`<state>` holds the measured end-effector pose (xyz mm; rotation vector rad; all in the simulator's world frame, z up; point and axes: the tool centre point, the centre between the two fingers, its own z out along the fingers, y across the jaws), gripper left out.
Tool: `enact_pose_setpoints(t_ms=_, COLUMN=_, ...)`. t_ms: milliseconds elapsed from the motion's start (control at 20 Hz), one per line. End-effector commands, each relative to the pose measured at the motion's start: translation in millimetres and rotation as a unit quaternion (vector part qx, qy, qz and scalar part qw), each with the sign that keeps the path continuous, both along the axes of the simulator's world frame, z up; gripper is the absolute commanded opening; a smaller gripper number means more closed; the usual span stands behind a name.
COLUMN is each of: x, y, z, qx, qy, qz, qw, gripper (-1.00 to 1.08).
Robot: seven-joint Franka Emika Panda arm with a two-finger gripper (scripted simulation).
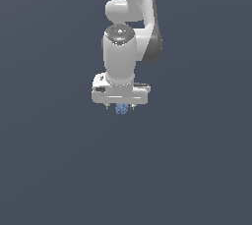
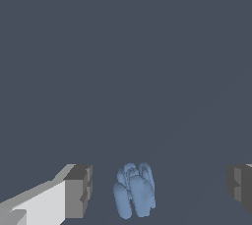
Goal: Pick up the object and move it to a goal position.
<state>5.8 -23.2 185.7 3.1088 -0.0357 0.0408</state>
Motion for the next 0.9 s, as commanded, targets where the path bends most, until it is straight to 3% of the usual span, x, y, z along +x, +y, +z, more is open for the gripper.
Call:
enact_pose_setpoints(t_ms=0, x=0, y=0, z=0, qx=0.0, qy=0.0, qz=0.0, qw=1.0, gripper=1.0)
enact_pose_setpoints(t_ms=850, x=1, y=-15, z=8, qx=0.013, qy=-0.012, qz=-0.039, qw=0.9991, gripper=1.0)
